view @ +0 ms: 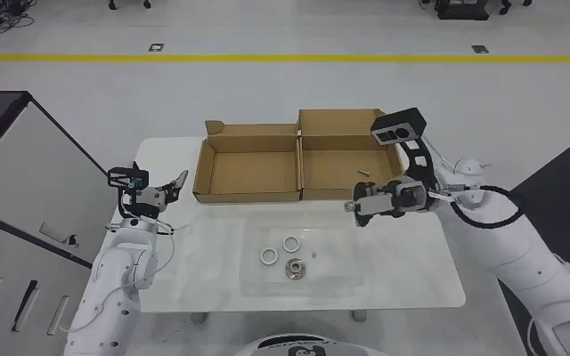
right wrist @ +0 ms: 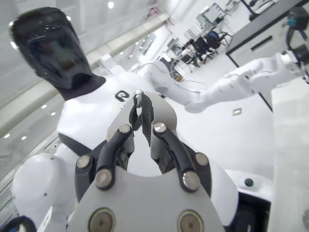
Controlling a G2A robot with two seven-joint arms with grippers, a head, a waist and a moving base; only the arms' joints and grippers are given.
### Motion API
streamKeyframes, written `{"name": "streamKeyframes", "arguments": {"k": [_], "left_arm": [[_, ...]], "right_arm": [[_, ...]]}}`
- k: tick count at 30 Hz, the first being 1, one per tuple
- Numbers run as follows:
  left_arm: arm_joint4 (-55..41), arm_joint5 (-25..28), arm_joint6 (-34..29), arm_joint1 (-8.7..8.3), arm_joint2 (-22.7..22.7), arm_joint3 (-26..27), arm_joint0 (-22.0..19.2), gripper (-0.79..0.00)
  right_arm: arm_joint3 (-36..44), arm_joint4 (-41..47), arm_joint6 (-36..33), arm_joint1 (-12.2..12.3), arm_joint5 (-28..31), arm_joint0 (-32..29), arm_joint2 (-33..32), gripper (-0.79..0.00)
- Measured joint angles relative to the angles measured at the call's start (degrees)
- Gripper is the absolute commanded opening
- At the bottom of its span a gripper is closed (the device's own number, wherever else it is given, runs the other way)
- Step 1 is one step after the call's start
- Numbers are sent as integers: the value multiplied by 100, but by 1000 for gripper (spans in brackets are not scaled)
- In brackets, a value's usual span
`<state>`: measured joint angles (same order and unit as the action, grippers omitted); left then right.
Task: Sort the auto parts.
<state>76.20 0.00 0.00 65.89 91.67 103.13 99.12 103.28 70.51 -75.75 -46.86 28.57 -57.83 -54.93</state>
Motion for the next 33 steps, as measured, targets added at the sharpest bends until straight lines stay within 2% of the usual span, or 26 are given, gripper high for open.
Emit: {"name": "streamKeyframes", "arguments": {"k": [5, 12, 23, 33], "left_arm": [[0, 0, 0, 0, 0, 0, 0, 0], [0, 0, 0, 0, 0, 0, 0, 0], [0, 0, 0, 0, 0, 0, 0, 0], [0, 0, 0, 0, 0, 0, 0, 0]], "right_arm": [[140, 599, -365, -305, -365, -69, -423, -785], [237, 946, -819, -781, -819, -90, -696, -785], [300, 889, -760, -824, -902, -118, -685, -785], [391, 2336, -874, -1171, -1286, -128, -68, -785]]}}
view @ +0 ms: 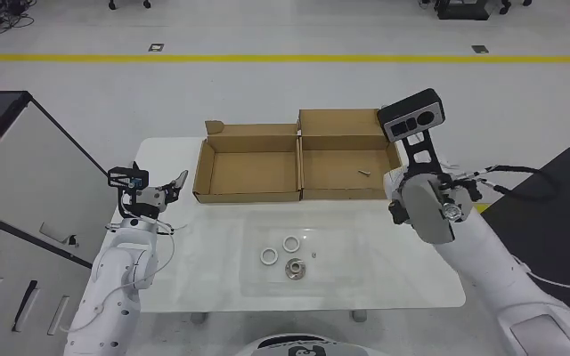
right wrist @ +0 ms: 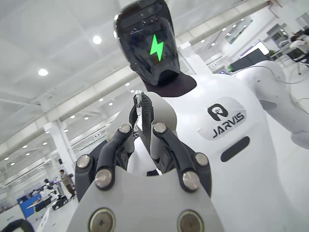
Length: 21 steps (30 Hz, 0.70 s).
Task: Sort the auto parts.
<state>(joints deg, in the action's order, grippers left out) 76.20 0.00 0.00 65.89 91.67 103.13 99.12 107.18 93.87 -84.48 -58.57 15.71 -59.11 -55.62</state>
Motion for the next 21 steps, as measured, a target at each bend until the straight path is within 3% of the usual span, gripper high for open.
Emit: {"name": "streamKeyframes", "arguments": {"k": [10, 21], "left_arm": [[0, 0, 0, 0, 0, 0, 0, 0], [0, 0, 0, 0, 0, 0, 0, 0]], "right_arm": [[-246, 144, 157, -326, 49, 241, 322, -785], [-407, -1398, 806, -400, 9, 257, 30, -785]]}}
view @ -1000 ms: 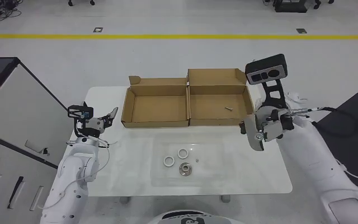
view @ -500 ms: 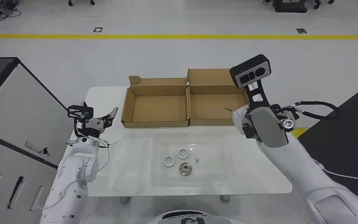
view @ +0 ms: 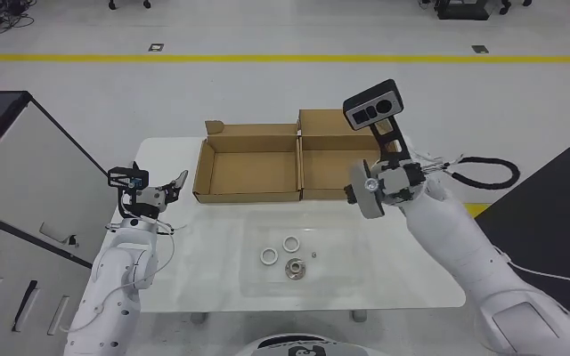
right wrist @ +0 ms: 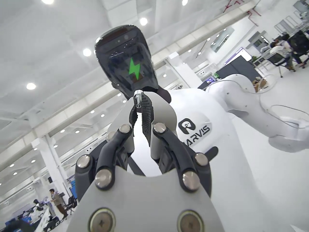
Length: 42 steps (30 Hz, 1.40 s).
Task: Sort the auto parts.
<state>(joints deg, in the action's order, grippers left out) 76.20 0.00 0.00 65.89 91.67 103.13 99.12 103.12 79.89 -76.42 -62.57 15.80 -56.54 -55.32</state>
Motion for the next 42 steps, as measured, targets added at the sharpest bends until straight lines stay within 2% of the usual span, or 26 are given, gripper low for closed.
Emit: {"name": "streamKeyframes", "arguments": {"k": [5, 15, 19, 23, 33, 37, 42], "left_arm": [[0, 0, 0, 0, 0, 0, 0, 0], [0, 0, 0, 0, 0, 0, 0, 0], [0, 0, 0, 0, 0, 0, 0, 0], [0, 0, 0, 0, 0, 0, 0, 0], [0, 0, 0, 0, 0, 0, 0, 0], [0, 0, 0, 0, 0, 0, 0, 0], [0, 0, 0, 0, 0, 0, 0, 0]], "right_arm": [[67, -124, 83, -21, -60, -136, -170, -785], [237, 1172, -92, -173, -290, -529, -344, -785], [238, 1430, -160, -236, -345, -591, -401, -785], [199, 1247, -143, -278, -335, -606, -509, -785], [192, -148, 131, -269, -448, -634, -879, -785], [229, -125, 130, -298, -499, -688, -914, -785], [232, 323, 5, -371, -553, -751, -877, -785]]}}
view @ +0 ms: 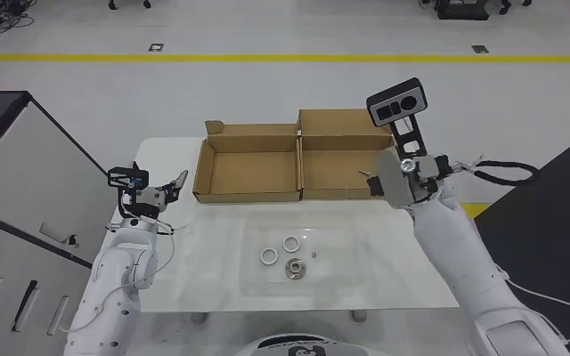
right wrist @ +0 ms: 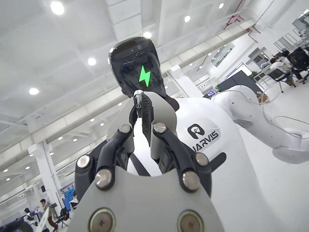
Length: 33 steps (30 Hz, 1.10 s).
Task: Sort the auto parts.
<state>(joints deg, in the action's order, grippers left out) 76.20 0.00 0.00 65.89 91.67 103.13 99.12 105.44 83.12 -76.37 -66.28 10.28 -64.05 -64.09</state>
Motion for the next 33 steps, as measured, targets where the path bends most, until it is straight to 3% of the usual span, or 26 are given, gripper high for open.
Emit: {"name": "streamKeyframes", "arguments": {"k": [5, 24, 33], "left_arm": [[0, 0, 0, 0, 0, 0, 0, 0], [0, 0, 0, 0, 0, 0, 0, 0], [0, 0, 0, 0, 0, 0, 0, 0]], "right_arm": [[-15, 356, -110, -67, -88, -40, 29, -785], [28, 238, -14, -69, -120, -48, -17, -785], [-12, -1176, 416, 129, -619, -489, -1177, -785]]}}
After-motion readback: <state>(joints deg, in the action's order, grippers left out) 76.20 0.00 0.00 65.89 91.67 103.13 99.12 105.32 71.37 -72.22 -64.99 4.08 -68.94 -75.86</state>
